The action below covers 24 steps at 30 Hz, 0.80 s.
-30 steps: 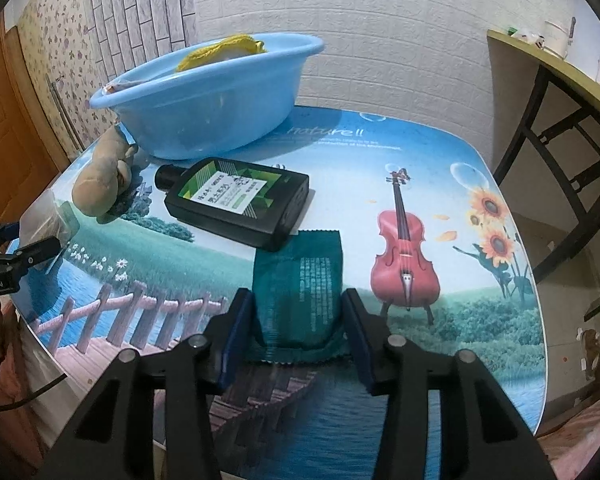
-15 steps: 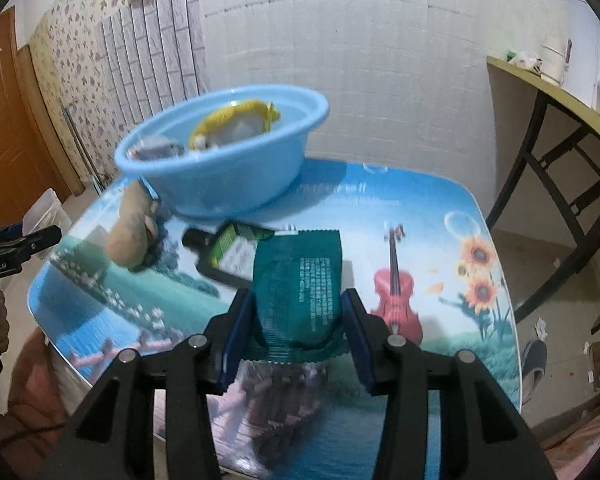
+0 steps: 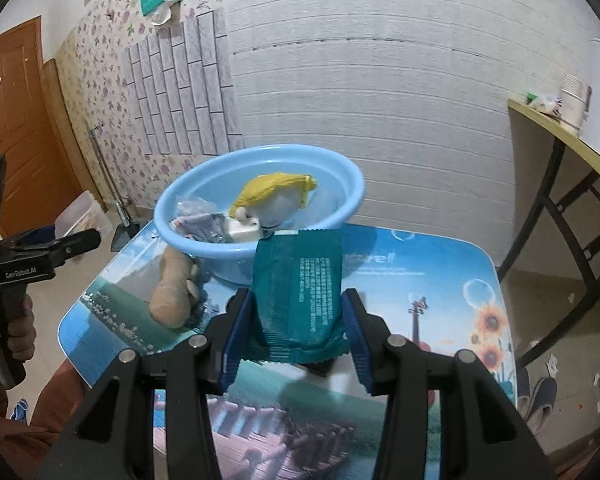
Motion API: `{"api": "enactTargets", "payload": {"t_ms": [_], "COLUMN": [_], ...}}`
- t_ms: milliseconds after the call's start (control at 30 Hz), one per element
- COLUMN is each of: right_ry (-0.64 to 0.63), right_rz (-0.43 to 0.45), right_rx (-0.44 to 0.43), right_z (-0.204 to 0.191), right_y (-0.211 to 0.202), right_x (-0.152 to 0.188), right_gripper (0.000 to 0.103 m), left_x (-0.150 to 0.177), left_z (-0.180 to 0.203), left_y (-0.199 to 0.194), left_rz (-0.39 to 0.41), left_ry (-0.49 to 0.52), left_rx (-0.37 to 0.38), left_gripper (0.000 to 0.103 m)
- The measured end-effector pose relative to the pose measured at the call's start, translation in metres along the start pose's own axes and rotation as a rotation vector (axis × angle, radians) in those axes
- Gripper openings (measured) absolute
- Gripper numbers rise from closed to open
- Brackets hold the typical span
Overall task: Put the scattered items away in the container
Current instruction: 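Carry the toothpick box and green pack over the blue basin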
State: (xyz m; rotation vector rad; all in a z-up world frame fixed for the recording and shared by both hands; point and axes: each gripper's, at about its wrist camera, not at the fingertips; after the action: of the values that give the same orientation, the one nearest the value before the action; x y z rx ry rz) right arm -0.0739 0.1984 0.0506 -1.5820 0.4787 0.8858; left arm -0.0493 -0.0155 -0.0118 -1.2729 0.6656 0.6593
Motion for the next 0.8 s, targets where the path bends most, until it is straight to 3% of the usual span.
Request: {"api": "enactTargets", "payload": {"t_ms": [800], "right_ry": [-0.049], "right_rz": [-0.017], "right_rx": [-0.078], "right_z": [-0.023], "right_y": [0.061], "right_x": [-0.033], "right_gripper": [0.045], "left_x": [-0.041], "left_z": [0.032], "left_y": [0.069], "left_rz": [-0.033], "left_ry": [0.063], "left_rx": [0.092], "left_gripper": [0.097]}}
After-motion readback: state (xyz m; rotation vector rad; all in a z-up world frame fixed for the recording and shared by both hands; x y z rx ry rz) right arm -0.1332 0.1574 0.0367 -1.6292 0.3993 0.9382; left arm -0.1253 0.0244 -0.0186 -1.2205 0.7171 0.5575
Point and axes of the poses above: each gripper's, at about its wrist camera, not at the fingertips, and y roughly the way its jaws point, z to its right, x to its underside, and after that the axes turned 7 degrees about x, right-handed
